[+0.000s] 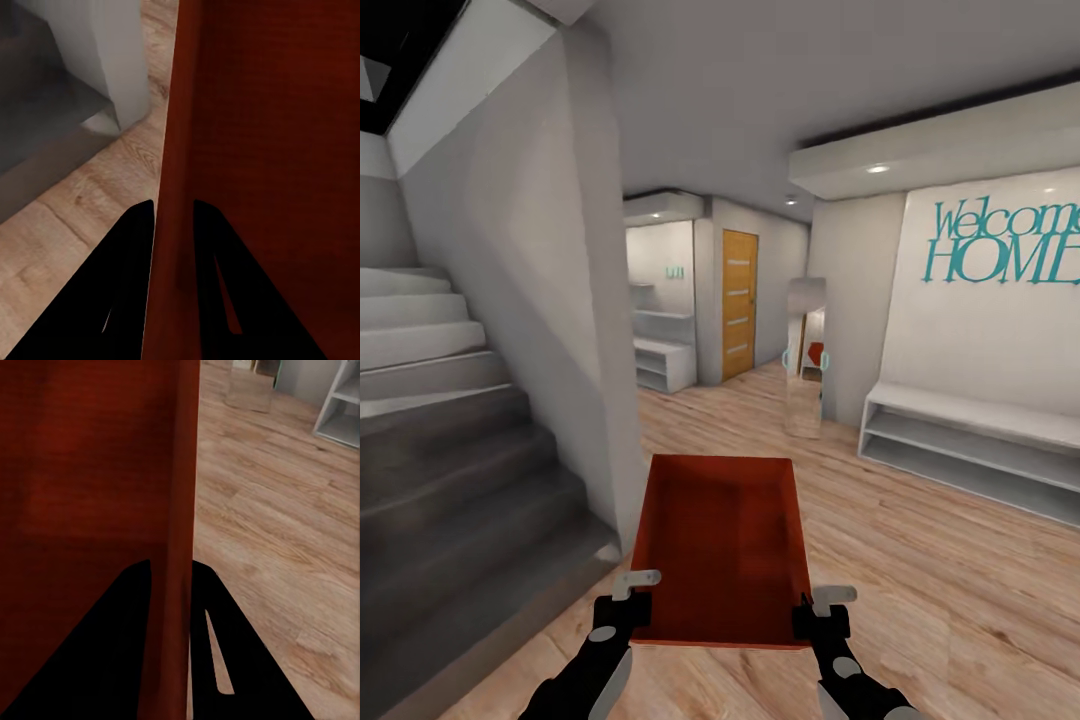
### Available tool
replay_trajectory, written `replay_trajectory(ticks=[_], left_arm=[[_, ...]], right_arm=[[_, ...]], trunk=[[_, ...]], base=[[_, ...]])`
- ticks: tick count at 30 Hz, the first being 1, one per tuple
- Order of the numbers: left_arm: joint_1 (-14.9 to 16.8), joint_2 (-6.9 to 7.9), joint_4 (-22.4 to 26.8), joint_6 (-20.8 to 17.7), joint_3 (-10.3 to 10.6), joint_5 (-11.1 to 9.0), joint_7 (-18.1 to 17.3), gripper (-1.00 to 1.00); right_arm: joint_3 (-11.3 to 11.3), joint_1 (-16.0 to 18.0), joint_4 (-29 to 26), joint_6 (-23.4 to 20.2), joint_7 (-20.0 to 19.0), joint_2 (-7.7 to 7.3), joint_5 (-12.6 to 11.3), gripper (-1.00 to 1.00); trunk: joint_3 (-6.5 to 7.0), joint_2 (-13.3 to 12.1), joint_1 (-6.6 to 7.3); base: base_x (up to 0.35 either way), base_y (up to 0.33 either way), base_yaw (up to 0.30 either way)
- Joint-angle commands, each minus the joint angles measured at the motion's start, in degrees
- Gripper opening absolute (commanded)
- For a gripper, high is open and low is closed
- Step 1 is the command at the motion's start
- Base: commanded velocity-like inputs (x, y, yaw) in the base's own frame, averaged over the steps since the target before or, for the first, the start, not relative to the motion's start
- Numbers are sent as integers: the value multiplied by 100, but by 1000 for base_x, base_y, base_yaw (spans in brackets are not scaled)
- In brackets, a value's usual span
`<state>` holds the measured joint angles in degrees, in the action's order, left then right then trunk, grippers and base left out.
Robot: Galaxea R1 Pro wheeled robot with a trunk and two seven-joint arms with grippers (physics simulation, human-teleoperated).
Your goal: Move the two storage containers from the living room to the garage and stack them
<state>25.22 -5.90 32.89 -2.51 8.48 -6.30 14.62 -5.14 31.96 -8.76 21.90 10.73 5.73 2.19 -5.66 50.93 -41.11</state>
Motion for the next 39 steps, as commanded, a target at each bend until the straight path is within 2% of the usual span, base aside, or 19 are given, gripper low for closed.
replay_trajectory(ticks=[1, 20, 39], left_arm=[[1, 36, -55, -30, 33, -82, 217, -100], [1, 36, -50, -30, 38, -82, 217, -100], [1, 37, -56, -30, 40, -82, 217, -100]], right_arm=[[154, 12, -12, 256, 86, -3, -6, -100], [154, 12, -12, 257, 85, -3, -1, -100], [154, 12, -12, 262, 87, -2, 1, -100]], trunk=[[-8, 6, -4], [-7, 6, -4], [24, 6, -4]], base=[[321, 0, 0], [321, 0, -5], [321, 0, -247]])
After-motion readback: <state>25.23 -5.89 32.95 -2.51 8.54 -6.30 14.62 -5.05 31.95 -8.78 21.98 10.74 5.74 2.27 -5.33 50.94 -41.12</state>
